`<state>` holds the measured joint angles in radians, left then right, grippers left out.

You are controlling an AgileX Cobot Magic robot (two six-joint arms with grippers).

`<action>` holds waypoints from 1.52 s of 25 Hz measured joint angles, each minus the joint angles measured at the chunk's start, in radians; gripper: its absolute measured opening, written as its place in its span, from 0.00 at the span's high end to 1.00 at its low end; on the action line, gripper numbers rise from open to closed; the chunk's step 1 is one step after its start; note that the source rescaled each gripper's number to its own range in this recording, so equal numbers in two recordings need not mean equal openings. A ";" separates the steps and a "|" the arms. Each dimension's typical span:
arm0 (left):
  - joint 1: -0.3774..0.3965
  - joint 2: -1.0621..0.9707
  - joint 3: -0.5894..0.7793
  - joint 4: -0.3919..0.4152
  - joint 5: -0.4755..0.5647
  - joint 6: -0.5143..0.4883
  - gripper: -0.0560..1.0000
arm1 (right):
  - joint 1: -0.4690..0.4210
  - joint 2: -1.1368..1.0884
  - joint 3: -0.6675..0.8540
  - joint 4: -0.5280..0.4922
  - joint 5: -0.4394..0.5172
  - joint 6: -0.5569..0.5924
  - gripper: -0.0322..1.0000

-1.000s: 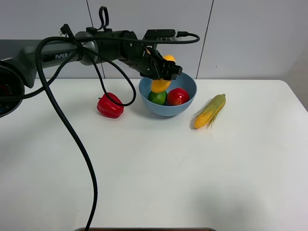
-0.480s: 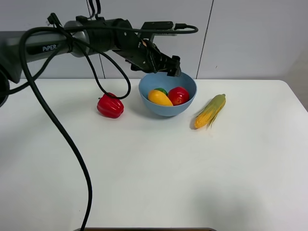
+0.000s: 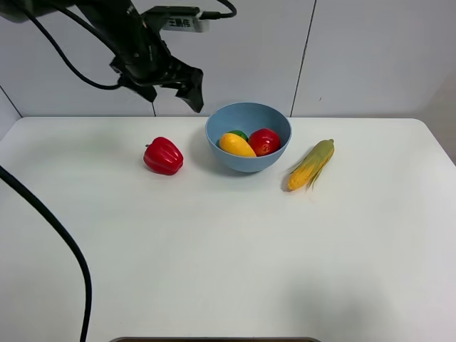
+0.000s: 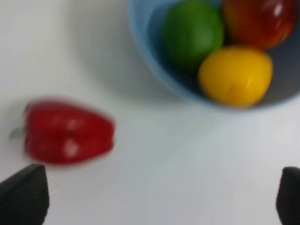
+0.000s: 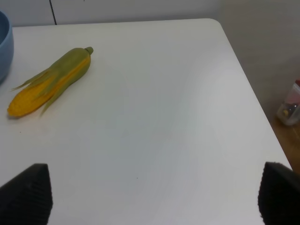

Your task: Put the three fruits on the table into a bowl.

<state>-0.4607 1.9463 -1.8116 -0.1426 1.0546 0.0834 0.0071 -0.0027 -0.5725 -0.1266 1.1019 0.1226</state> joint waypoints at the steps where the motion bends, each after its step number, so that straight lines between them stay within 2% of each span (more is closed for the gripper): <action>1: 0.015 -0.020 0.000 0.009 0.044 0.000 0.02 | 0.000 0.000 0.000 0.000 0.000 0.000 0.34; 5: 0.068 -0.095 0.000 0.056 0.144 0.012 0.02 | 0.000 0.000 0.000 0.000 0.000 0.000 0.34; 9: 0.108 -0.170 0.005 0.089 0.154 0.033 0.02 | 0.000 0.000 0.000 0.000 0.000 0.000 0.34; 12: 0.132 -0.243 0.062 0.093 0.154 0.039 0.02 | 0.000 0.000 0.000 0.000 0.000 0.000 0.34; 18: 0.152 -0.411 0.288 0.111 0.156 0.037 0.02 | 0.000 0.000 0.000 0.000 0.000 0.000 0.34; 21: 0.152 -0.507 0.417 0.143 0.157 0.015 0.02 | 0.000 0.000 0.000 0.000 0.000 0.000 0.34; 29: 0.153 -0.802 0.750 0.156 0.159 -0.053 0.02 | 0.000 0.000 0.000 0.000 0.000 0.000 0.34; 38: 0.153 -1.205 0.968 0.171 0.159 -0.073 0.02 | 0.000 0.000 0.000 0.000 0.000 0.000 0.34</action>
<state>-0.3079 0.7417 -0.8436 0.0288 1.2134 0.0104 0.0071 -0.0027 -0.5725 -0.1266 1.1019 0.1226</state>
